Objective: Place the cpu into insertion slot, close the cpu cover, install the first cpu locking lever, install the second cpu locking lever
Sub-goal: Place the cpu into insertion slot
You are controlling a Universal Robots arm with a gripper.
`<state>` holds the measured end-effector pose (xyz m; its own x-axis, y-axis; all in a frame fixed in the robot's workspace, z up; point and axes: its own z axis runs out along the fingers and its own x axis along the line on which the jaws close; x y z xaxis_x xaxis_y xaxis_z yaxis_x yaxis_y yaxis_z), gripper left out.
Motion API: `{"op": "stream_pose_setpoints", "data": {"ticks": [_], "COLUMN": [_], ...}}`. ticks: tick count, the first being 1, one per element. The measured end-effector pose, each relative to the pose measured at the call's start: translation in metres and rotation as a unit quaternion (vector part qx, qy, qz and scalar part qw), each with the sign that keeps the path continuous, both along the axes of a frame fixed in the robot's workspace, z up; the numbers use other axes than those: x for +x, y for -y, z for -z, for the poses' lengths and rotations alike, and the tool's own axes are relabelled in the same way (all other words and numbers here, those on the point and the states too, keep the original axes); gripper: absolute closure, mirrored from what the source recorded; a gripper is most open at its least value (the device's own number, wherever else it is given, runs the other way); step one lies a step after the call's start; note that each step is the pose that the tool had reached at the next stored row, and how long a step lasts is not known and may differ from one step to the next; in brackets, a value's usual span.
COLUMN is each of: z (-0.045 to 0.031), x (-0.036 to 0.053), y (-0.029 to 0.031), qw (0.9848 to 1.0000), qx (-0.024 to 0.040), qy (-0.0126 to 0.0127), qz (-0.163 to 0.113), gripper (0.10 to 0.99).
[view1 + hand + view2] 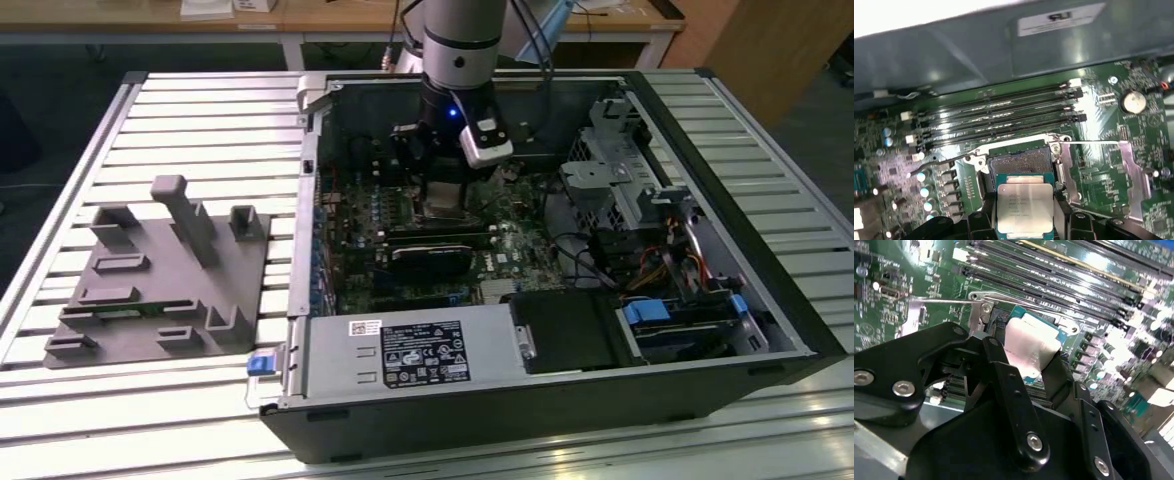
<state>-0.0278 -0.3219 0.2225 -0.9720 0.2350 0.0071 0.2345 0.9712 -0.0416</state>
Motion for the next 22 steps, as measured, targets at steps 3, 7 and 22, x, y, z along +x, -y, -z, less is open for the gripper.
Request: {"op": "stream_pose_setpoints", "data": {"ticks": [3,7,22], "z": [0.0002,0.0005,0.0014], "x": [0.0000,0.0000,0.0000], "y": [0.0000,0.0000,0.0000], "qw": [0.9997,0.9982,0.9815], "qx": [0.0000,0.0000,0.0000], "qy": [0.0000,0.0000,0.0000], "qz": [0.026,0.060,0.192], "gripper": [0.549,0.549,0.549]}}
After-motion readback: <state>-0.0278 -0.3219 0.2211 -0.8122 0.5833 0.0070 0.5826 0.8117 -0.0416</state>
